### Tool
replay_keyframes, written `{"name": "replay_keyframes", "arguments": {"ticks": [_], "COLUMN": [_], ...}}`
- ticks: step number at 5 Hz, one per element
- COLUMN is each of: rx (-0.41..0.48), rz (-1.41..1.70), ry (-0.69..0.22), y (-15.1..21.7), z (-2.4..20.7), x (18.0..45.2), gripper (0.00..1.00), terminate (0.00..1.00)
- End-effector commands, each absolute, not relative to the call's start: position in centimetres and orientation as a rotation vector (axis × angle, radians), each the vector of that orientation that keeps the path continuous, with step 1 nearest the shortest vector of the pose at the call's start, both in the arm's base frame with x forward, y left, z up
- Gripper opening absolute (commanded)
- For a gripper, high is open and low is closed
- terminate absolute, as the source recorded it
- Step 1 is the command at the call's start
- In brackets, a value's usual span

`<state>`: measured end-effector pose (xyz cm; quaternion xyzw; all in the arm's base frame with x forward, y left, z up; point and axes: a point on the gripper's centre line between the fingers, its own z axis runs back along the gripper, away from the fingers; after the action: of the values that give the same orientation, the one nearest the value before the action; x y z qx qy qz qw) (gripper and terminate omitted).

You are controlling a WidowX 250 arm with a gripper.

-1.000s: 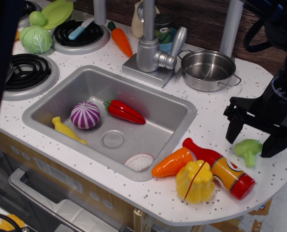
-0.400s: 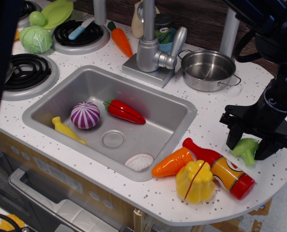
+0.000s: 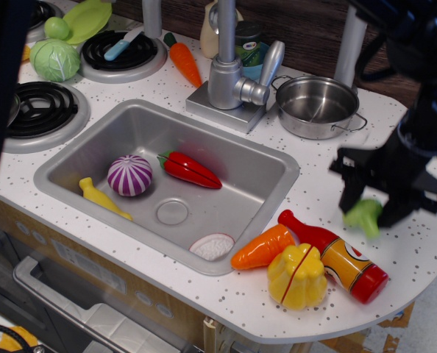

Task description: Put broccoli in pot or pan

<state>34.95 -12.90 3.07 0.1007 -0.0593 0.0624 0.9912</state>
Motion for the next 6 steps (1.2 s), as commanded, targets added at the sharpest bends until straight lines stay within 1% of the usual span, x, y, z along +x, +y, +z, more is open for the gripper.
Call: {"name": "replay_keyframes", "arguments": {"ticks": [1,2,3,4,5,6], "rx": [0.268,0.304,0.315,0.31,0.291,0.291], "rz": [0.036,-0.059,-0.112,-0.168,-0.226,-0.226], "ry": [-0.221,-0.265,-0.327,-0.381,-0.371,-0.371], "y": [-7.3,-3.6,-2.3,-1.9,-1.9,-1.9], "z": [8.6,9.8,9.4,7.4,7.8,7.8], "x": [40.1,43.5,46.4,48.7,48.8,48.8], "gripper": [0.0,0.0,0.0,0.0,1.0,1.0], "terminate": [0.0,0.0,0.0,0.0,0.0,0.0]}}
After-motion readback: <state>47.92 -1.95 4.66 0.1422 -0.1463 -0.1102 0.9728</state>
